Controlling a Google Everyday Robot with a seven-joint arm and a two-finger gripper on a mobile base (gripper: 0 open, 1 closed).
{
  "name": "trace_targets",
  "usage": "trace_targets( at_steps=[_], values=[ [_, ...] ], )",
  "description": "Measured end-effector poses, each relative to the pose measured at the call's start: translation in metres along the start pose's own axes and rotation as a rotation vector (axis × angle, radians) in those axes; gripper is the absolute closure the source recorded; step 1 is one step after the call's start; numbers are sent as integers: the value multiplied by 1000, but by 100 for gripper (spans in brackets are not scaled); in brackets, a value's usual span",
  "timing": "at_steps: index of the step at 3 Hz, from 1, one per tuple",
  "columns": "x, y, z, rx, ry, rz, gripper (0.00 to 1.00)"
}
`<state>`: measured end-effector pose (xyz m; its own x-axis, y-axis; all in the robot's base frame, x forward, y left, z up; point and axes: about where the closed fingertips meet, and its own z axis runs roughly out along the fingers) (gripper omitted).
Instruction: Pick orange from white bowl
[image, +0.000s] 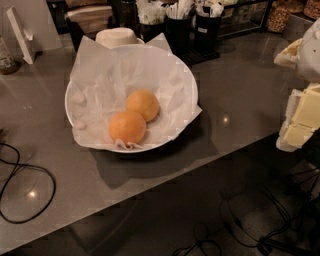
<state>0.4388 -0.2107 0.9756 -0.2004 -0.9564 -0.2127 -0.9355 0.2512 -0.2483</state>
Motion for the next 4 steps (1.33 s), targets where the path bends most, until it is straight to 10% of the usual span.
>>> trace_targets(
  at_steps=[1,4],
  values=[
    [-26,9,10,-46,-63,-101,0],
    [-197,50,41,-164,-266,-651,0]
  ],
)
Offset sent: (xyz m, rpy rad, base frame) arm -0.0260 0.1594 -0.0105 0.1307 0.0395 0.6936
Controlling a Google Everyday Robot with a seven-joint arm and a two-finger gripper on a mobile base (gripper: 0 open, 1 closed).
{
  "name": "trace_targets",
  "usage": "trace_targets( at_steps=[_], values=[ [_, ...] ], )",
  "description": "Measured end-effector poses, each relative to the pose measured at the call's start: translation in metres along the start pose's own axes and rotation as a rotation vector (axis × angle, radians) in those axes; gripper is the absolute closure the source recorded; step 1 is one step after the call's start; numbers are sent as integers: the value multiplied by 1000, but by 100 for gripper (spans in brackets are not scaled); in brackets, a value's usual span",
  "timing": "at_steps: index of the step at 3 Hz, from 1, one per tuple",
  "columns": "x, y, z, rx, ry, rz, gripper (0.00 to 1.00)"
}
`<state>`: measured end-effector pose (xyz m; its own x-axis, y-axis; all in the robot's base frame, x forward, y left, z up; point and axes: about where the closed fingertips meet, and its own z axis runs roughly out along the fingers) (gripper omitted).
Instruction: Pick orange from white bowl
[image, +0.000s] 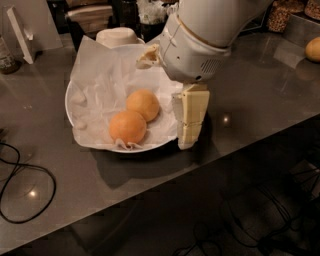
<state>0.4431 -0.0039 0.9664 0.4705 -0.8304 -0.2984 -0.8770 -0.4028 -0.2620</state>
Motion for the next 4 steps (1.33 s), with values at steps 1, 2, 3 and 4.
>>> trace_targets(
  at_steps=[1,2,3,4],
  values=[
    [-19,-35,31,-98,-21,-136,0],
    [-40,-56,56,-196,-33,-357,0],
    [-47,-62,59,-174,-47,-444,0],
    [-40,-64,63,-154,-49,-439,0]
  ],
)
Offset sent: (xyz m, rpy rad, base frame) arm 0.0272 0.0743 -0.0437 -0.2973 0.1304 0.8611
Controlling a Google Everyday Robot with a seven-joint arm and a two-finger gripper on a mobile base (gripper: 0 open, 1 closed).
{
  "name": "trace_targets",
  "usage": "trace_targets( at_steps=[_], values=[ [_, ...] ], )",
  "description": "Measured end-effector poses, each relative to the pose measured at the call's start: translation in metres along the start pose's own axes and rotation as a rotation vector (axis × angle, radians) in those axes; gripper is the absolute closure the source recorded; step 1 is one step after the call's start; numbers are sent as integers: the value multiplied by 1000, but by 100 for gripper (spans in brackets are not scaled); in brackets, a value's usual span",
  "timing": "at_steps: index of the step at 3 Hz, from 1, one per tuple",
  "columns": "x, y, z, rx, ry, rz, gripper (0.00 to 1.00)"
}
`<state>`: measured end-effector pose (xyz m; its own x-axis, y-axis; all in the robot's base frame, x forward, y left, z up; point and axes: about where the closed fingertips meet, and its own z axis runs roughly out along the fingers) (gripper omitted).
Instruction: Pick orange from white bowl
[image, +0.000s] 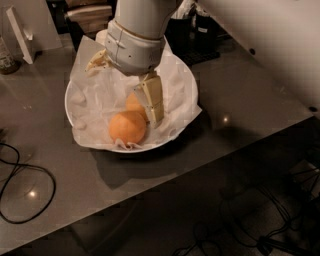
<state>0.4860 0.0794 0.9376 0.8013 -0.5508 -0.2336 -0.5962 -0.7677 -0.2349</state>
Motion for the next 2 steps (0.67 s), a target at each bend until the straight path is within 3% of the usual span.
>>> trace_targets(
  at_steps=[2],
  values=[
    [21,-16,29,-43,-52,-108,0]
  ],
)
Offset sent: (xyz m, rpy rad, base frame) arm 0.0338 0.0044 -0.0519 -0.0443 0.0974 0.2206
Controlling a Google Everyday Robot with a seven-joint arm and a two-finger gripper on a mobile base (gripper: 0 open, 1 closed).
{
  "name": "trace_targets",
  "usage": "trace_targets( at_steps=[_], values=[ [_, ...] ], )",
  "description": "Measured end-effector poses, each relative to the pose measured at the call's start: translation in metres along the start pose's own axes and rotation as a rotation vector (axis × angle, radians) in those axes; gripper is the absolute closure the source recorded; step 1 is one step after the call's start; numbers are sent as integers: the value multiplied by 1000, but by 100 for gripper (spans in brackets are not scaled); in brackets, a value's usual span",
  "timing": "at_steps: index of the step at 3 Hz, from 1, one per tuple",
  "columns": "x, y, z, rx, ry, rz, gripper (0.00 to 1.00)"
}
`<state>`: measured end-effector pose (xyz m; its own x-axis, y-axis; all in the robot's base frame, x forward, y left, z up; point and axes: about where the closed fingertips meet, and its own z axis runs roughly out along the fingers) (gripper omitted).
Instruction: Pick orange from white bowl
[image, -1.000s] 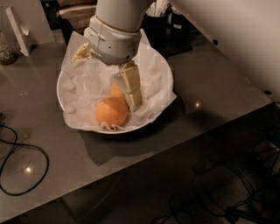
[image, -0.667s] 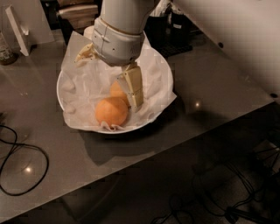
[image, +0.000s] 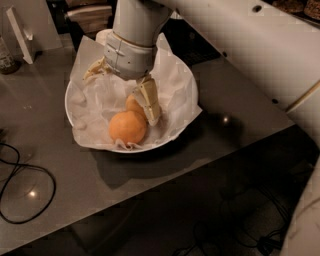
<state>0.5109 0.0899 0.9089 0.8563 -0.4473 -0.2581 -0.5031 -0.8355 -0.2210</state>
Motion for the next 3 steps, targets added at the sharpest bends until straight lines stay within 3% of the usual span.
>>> trace_targets(
  at_steps=[1,3],
  values=[
    [8,1,14,-13,-21,-20,0],
    [12,26,24,45,24,99,0]
  ],
)
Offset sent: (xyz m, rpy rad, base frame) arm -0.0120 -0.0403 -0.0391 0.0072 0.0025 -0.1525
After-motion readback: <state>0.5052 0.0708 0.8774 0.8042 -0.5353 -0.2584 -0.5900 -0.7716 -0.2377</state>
